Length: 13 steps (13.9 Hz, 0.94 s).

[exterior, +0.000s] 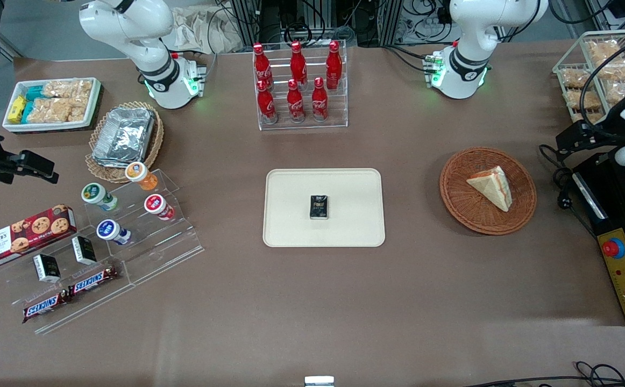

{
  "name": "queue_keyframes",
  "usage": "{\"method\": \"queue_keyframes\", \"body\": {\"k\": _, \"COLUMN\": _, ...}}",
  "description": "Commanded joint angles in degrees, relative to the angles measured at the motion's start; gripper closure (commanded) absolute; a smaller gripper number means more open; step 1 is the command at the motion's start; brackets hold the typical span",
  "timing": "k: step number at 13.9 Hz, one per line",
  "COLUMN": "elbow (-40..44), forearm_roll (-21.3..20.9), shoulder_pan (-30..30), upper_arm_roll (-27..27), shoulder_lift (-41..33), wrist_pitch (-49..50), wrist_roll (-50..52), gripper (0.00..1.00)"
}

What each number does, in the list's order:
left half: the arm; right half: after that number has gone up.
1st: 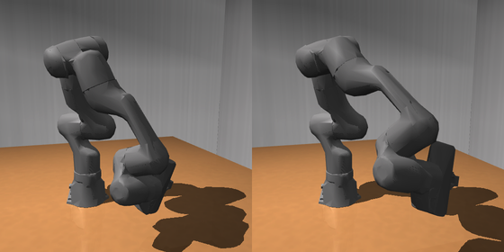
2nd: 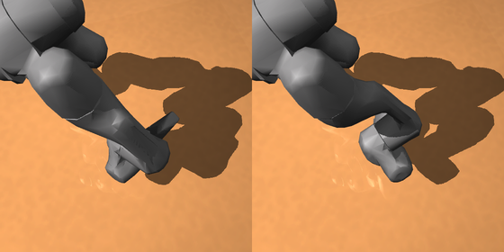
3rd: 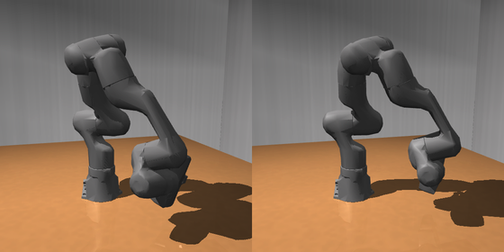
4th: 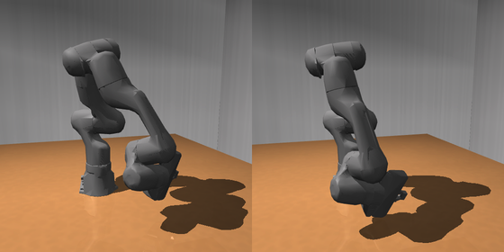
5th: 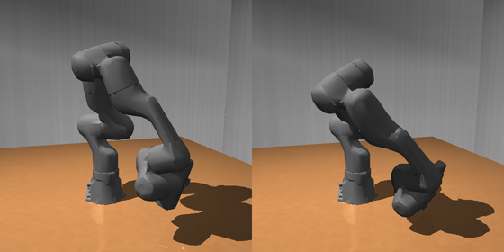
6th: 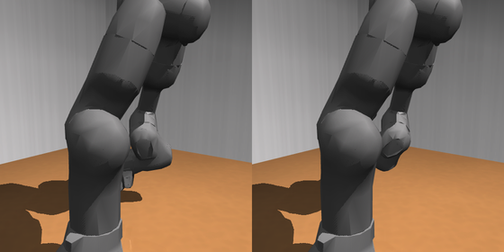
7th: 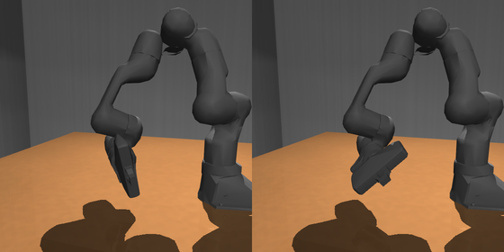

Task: Place sandwich from basket to tray
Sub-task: 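Move the left gripper toward the wicker basket with the sandwich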

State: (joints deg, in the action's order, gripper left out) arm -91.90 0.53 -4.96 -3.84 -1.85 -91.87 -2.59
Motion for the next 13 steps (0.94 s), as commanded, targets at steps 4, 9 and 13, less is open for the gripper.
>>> {"method": "queue_keyframes", "body": {"k": 4, "elbow": 1.55, "forearm_roll": 0.17, "shoulder_pan": 0.83, "upper_arm_roll": 0.32, "shoulder_lift": 0.71, "wrist_pitch": 1.95, "wrist_roll": 3.54, "gripper": 0.00}}
{"method": "queue_keyframes", "body": {"k": 9, "elbow": -4.75, "forearm_roll": 0.35, "shoulder_pan": 0.57, "upper_arm_roll": 0.41, "shoulder_lift": -2.09, "wrist_pitch": 2.14, "wrist_roll": 15.76, "gripper": 0.00}}
{"method": "queue_keyframes", "body": {"k": 13, "elbow": -23.88, "forearm_roll": 0.17, "shoulder_pan": 0.65, "upper_arm_roll": 0.41, "shoulder_lift": -12.45, "wrist_pitch": -9.70, "wrist_roll": 28.32, "gripper": 0.00}}
